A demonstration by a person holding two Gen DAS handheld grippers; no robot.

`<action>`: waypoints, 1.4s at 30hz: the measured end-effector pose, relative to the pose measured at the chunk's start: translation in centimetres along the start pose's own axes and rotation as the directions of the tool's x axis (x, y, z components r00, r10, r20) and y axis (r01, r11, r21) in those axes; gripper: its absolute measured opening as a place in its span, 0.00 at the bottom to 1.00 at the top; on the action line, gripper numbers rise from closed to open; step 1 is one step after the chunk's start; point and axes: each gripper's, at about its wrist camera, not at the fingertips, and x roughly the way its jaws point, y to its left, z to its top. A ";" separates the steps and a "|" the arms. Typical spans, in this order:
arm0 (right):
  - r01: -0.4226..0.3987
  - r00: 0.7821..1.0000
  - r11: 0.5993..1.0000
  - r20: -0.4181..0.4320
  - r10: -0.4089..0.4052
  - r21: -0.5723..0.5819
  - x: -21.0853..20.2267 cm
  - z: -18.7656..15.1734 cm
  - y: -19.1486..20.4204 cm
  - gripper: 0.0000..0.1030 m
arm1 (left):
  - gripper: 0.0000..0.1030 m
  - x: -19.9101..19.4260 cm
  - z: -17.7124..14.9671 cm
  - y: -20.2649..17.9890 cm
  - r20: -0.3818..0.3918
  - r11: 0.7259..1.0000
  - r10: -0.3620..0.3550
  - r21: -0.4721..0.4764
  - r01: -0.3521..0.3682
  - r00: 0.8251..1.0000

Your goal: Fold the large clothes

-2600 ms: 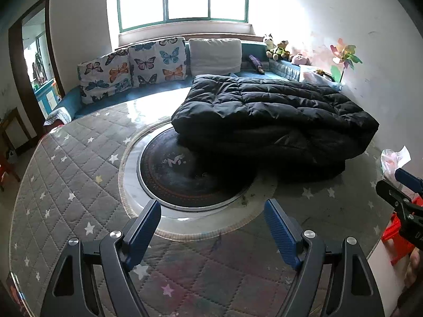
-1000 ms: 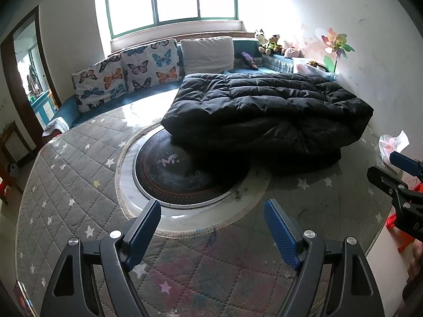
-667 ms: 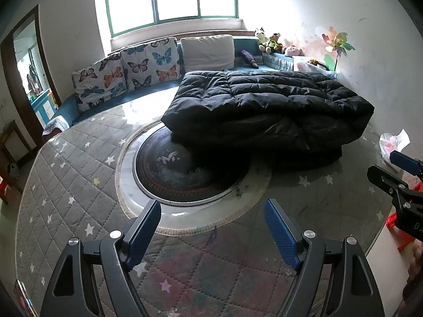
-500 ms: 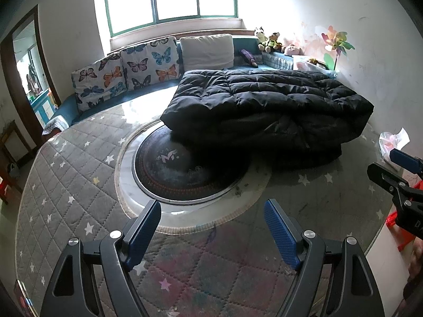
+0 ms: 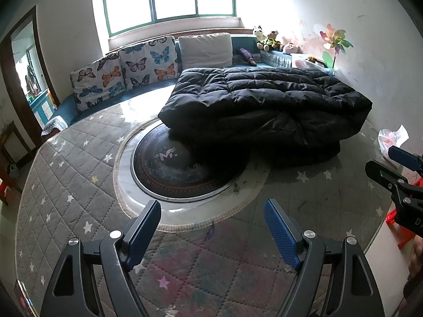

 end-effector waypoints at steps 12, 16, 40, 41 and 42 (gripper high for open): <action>-0.005 1.000 1.000 0.000 0.005 -0.007 0.1 0.0 0.2 0.84 | 0.83 0.1 -0.1 0.0 -0.002 1.000 0.000 0.006 0.000 1.000; -0.003 1.000 1.000 0.000 0.003 -0.004 0.0 0.0 0.3 0.84 | 0.83 0.1 -0.2 -0.1 -0.002 1.000 -0.002 0.007 0.002 1.000; -0.010 1.000 1.000 0.001 0.010 -0.008 0.0 0.1 0.1 0.84 | 0.83 0.2 -0.4 -0.2 -0.004 1.000 -0.006 0.010 0.006 1.000; -0.011 1.000 1.000 0.001 0.011 -0.009 0.0 0.1 0.1 0.84 | 0.83 0.2 -0.4 -0.2 -0.005 1.000 -0.007 0.011 0.007 1.000; -0.011 1.000 1.000 0.002 0.011 -0.009 0.0 0.1 0.2 0.84 | 0.83 0.2 -0.4 -0.2 -0.006 1.000 -0.006 0.011 0.006 1.000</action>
